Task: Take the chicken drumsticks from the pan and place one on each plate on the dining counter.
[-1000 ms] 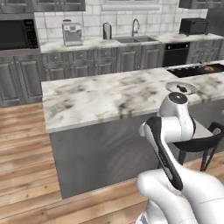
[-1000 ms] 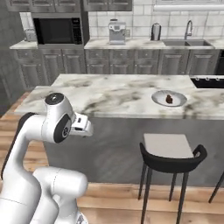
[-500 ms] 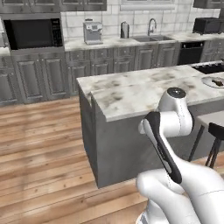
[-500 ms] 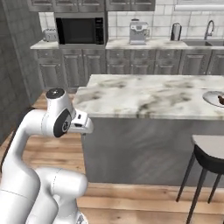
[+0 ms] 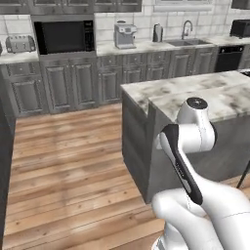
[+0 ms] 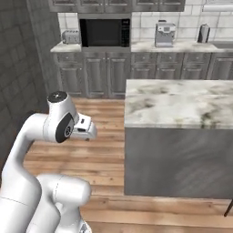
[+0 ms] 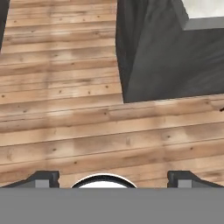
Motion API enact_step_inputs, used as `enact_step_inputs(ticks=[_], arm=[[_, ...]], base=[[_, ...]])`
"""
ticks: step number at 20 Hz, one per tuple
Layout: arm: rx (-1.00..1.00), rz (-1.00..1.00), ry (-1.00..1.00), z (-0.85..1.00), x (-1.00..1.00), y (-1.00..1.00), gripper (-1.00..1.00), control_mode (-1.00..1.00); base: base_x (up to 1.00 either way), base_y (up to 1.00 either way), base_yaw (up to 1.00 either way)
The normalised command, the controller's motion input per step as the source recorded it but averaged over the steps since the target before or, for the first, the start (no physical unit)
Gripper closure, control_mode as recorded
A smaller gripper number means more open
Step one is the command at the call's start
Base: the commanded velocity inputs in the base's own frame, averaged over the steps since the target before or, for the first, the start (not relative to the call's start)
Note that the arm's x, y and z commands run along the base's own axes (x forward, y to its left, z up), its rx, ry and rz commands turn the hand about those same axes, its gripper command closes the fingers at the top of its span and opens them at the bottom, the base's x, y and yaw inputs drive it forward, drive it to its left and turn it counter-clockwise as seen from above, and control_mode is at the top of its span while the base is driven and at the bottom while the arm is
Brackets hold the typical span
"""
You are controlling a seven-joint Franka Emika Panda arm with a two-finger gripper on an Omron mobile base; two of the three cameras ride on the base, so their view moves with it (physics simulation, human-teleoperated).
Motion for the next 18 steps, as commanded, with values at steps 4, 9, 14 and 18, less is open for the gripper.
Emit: enact_step_inputs(ticks=[4,9,14,18], arm=[[0.0,0.0,0.0,0.0,0.0,0.0,-1.0,1.0],[0.0,0.0,0.0,0.0,0.0,0.0,-1.0,1.0],[0.0,0.0,0.0,0.0,0.0,0.0,-1.0,1.0],[0.0,0.0,0.0,0.0,0.0,0.0,-1.0,1.0]], base=[[0.64,0.94,-0.09],[0.9,0.77,-0.2],[0.97,0.63,-0.25],[1.0,0.57,-0.24]])
